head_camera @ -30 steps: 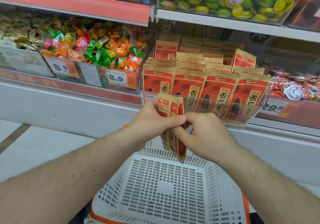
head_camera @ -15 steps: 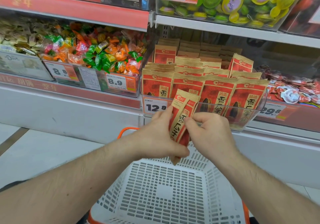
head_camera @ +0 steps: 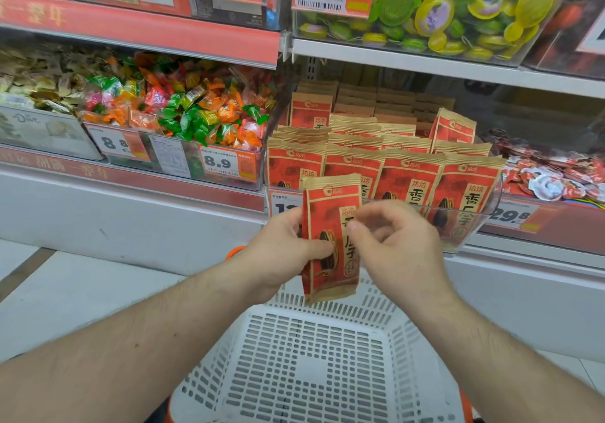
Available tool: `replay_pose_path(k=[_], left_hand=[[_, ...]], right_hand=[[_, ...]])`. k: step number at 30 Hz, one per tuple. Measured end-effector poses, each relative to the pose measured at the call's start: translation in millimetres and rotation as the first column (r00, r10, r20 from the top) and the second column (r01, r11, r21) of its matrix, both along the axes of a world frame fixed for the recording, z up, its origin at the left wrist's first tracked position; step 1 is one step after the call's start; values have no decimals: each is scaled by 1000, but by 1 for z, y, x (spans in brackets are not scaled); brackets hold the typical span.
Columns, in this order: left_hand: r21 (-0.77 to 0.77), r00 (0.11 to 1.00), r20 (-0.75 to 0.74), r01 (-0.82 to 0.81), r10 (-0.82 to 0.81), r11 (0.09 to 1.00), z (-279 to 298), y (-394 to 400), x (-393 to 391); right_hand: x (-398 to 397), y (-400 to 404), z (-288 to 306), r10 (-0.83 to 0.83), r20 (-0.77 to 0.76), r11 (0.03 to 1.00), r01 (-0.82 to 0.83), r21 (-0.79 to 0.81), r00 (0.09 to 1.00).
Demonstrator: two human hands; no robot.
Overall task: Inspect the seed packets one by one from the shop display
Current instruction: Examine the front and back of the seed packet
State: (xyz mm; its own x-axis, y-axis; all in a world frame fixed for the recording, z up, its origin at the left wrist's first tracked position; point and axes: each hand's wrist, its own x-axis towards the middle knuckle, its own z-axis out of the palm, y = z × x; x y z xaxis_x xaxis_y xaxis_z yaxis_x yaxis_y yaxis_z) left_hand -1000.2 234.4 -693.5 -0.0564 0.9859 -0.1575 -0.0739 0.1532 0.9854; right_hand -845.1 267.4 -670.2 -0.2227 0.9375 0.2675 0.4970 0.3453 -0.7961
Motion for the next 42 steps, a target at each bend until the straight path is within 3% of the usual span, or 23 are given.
replay_pose_path(k=[2, 5, 11, 18, 24, 27, 32, 35, 42], left_hand=[[28, 999, 3, 32, -32, 999, -1, 1, -4], [104, 993, -65, 103, -97, 989, -1, 0, -9], [268, 930, -362, 167, -62, 949, 3, 1, -20], [340, 916, -399, 191, -43, 921, 4, 0, -26], [215, 976, -160, 179, -146, 960, 7, 1, -27], [152, 983, 9, 178, -182, 972, 10, 1, -25], [-17, 972, 152, 182, -177, 983, 19, 3, -21], [-68, 955, 219, 220, -201, 973, 23, 3, -20], [-132, 955, 251, 197, -160, 971, 24, 1, -17]], right_hand=[[5, 8, 3, -49, -27, 997, 47, -66, 998], [13, 13, 6, 110, -191, 944, -162, -286, 975], [12, 8, 3, 142, -78, 961, -156, -228, 987], [10, 7, 1, 178, -105, 962, -195, -190, 978], [12, 10, 6, 183, -209, 938, -234, -254, 961], [14, 15, 5, 190, -238, 872, -275, -406, 953], [16, 19, 8, 120, -354, 742, -321, -589, 928], [16, 18, 12, 66, -431, 665, -362, -653, 900], [16, 20, 9, 52, -450, 624, -381, -682, 891]])
